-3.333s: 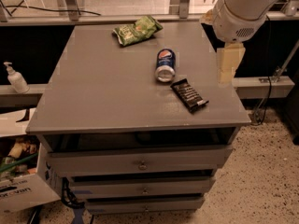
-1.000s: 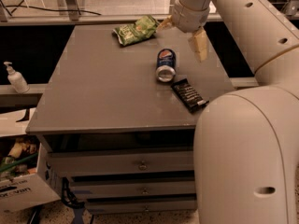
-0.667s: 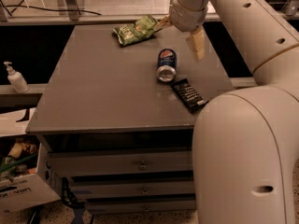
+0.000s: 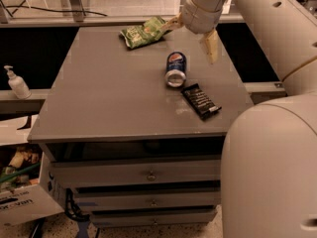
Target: Place pepsi can upright
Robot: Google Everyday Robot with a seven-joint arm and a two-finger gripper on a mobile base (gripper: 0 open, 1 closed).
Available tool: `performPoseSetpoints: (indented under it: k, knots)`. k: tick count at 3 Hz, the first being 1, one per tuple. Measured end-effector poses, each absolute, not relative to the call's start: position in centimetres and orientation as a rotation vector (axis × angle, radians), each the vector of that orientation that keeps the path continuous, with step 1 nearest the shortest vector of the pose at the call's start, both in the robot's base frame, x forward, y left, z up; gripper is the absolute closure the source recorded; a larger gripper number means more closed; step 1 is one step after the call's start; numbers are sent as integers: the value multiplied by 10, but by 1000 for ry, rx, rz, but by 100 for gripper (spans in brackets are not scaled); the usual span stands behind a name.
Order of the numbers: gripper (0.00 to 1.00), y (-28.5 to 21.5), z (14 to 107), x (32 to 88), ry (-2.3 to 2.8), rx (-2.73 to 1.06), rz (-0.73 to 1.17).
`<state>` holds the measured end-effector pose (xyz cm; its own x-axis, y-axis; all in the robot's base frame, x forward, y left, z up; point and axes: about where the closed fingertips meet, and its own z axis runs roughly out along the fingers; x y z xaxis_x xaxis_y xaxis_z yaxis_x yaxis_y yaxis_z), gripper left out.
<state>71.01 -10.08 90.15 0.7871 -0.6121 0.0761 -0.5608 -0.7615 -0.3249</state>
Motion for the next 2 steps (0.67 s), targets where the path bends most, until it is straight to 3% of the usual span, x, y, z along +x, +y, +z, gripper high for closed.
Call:
performPoseSetpoints:
  k: [2]
  knots:
    - [0, -96, 895, 697, 623, -2789, -306]
